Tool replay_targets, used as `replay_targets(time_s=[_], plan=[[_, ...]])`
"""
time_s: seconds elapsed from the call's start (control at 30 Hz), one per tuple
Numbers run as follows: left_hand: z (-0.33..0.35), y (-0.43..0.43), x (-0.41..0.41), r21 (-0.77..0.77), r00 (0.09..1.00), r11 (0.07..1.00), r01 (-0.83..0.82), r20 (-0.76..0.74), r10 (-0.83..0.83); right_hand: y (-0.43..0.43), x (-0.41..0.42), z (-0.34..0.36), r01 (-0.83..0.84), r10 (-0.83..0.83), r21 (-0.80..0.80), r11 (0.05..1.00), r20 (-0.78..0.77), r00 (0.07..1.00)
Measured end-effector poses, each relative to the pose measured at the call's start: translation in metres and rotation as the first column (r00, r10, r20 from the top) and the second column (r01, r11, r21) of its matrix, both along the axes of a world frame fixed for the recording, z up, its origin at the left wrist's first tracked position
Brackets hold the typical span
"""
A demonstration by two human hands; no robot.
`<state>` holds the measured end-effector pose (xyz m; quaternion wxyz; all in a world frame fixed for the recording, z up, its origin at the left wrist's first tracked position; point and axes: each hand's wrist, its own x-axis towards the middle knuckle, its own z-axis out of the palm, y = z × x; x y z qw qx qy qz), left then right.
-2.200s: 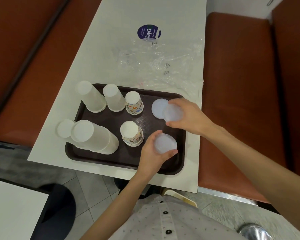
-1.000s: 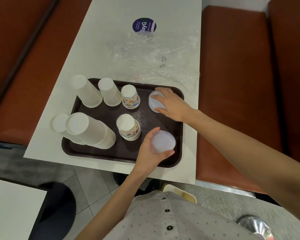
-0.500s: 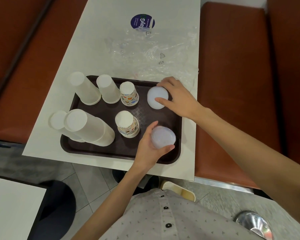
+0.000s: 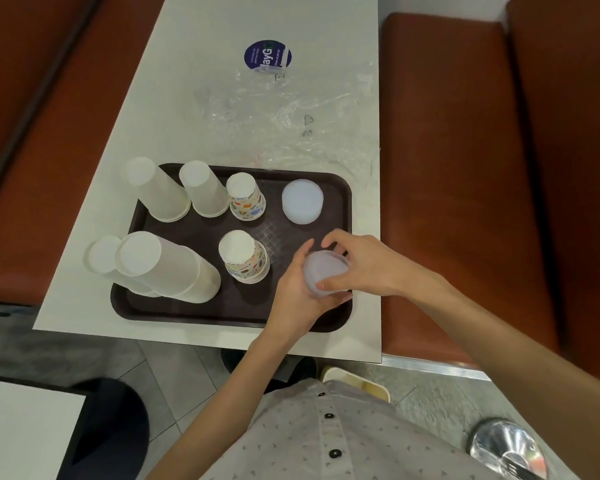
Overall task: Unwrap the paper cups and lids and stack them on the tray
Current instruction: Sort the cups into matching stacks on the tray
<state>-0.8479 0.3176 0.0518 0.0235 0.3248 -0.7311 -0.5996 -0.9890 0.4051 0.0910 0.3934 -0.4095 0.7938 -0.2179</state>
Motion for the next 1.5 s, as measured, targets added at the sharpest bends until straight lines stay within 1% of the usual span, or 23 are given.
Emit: replay_targets(time_s=[0.07,0.13,0.23,0.4,0.5,0.7,0.93,1.03,1.2,1.27,1.33,1.4,1.5], plan=[[0.000,0.000,0.003,0.052,1.000,0.999,-0.002,-0.008,0.002,0.000,0.002,0.000,-0.020,0.019,0.005,1.000,0.012,1.000],[0.000,-0.001,0.007,0.115,0.999,0.993,0.019,-0.048,-0.014,0.001,0.004,-0.001,-0.024,0.024,-0.008,1.000,0.014,1.000],[0.000,-0.002,0.010,0.183,0.996,0.983,0.033,-0.086,-0.017,0.003,0.005,0.000,0.023,-0.022,-0.043,0.999,0.014,1.000],[0.002,-0.003,0.010,0.273,0.989,0.957,-0.095,-0.082,0.121,0.000,0.004,0.004,0.085,-0.082,-0.114,0.990,0.029,0.996],[0.002,-0.001,0.010,0.294,0.985,0.947,-0.128,-0.070,0.155,-0.001,0.004,0.009,0.066,-0.063,-0.110,0.992,0.028,0.998],[0.001,0.001,0.012,0.288,0.987,0.951,-0.115,-0.076,0.143,0.002,-0.002,0.013,0.028,-0.023,-0.062,0.998,0.078,0.997],[0.003,0.000,0.013,0.245,0.993,0.967,-0.073,-0.072,0.093,-0.002,-0.005,0.008,0.038,-0.038,-0.030,0.999,0.006,0.999],[0.004,0.000,0.013,0.215,0.995,0.975,-0.056,-0.073,0.074,-0.005,-0.006,0.007,0.030,-0.030,-0.023,0.999,-0.001,1.000],[0.003,-0.001,0.012,0.195,0.990,0.978,-0.081,-0.098,0.101,-0.007,-0.005,0.005,-0.004,0.005,-0.011,1.000,0.061,0.998],[0.001,-0.002,0.011,0.190,0.988,0.978,-0.090,-0.110,0.112,-0.010,-0.005,0.002,0.039,-0.036,-0.025,0.999,0.116,0.993],[0.000,-0.002,0.009,0.173,0.986,0.980,-0.101,-0.115,0.122,-0.014,-0.006,-0.001,0.068,-0.063,-0.030,0.997,0.136,0.989],[0.000,-0.003,0.005,0.141,0.982,0.982,-0.126,-0.120,0.143,-0.020,-0.008,-0.002,0.066,-0.062,-0.030,0.997,0.117,0.991],[0.001,-0.005,-0.004,0.107,0.974,0.979,-0.172,-0.130,0.185,-0.031,-0.011,-0.003,0.023,-0.022,-0.039,0.999,0.037,0.999]])
